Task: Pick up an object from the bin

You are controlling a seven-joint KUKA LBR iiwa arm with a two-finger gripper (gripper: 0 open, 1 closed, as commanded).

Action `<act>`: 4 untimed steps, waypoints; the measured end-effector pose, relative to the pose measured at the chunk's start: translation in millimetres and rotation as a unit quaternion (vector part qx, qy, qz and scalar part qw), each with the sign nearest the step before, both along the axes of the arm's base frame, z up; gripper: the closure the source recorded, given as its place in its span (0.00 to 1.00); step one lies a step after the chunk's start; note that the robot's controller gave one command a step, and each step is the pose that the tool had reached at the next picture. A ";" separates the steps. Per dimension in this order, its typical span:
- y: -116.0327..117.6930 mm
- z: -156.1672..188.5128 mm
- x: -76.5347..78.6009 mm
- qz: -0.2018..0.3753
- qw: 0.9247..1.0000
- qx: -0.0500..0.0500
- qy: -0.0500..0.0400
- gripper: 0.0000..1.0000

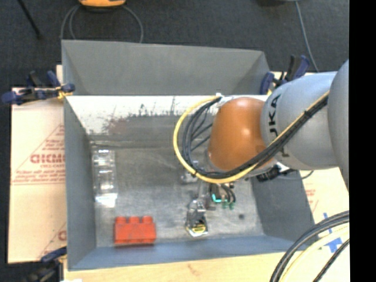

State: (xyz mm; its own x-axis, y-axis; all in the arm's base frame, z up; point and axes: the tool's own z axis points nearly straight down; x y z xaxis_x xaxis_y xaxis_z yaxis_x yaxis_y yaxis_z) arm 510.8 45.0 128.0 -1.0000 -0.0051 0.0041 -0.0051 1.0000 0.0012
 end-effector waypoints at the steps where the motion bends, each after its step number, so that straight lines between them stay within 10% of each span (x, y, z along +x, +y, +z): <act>1: -42.9 -54.9 -20.0 0.084 0.996 0.001 -0.008 0.00; 2: -42.9 -52.9 -18.0 0.083 0.996 0.000 -0.011 1.00; 3: -52.6 43.3 -7.6 0.175 0.985 -0.001 -0.006 1.00; 4: -60.2 20.2 14.6 0.142 0.990 0.000 -0.005 1.00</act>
Offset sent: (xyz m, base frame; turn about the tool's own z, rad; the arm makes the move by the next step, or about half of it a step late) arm -0.0234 -0.0436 -0.0580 -0.1699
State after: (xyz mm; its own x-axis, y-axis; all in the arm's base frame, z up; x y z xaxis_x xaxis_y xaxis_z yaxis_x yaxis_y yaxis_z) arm 525.4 -15.2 148.1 -0.9579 -0.2870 -0.0059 -0.2870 0.9579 -0.0002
